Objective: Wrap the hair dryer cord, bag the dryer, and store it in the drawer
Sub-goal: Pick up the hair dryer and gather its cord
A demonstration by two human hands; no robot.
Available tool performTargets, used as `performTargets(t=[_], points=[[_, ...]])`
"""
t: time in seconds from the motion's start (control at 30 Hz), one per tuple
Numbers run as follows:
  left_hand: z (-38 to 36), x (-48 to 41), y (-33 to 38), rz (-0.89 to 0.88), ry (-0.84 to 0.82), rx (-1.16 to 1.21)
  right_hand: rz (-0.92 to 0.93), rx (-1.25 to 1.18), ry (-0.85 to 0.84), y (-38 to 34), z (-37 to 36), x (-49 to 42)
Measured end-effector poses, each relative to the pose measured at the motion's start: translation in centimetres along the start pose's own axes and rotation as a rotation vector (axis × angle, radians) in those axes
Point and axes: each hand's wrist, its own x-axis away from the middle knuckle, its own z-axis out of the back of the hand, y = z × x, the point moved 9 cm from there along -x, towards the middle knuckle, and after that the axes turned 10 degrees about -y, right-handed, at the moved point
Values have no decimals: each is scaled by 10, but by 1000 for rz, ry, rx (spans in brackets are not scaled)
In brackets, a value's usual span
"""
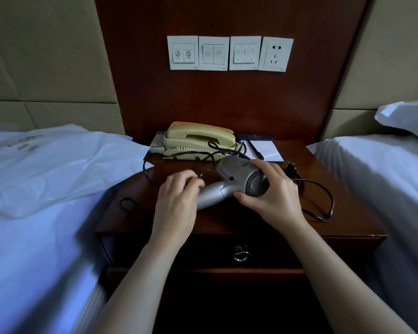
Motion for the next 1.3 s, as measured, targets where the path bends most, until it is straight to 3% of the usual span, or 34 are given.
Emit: performTargets(t=[0.07,0.17,0.27,0.33,0.47,0.7,0.83,1.03,1.3], points=[[-12,-1,10,-59,-91,-123,1,24,18,-2,7,2],[-25,-4,18,-11,-210,-274,31,64,33,-12,14,6],[-23,-10,26,34,-217,-282,21,88,0,-12,17,5],[-16,-15,28,41,-166,-245,17,-70,-18,-9,22,3],[-8,-28,22,162,-180,31,-64,-738,-62,15,10,-4],[3,-43,22,298,-202,819,-54,-941,-157,13,-16,-12],[-3,-46,14,430,-143,1058,-56,-870,-249,1,-34,-16],[-13,-39,3,599,-101,1416,83,-643,-280,-30,-44,-16],[0,-29,-18,677,111,1312,136,-226,-145,-27,-20,-21]])
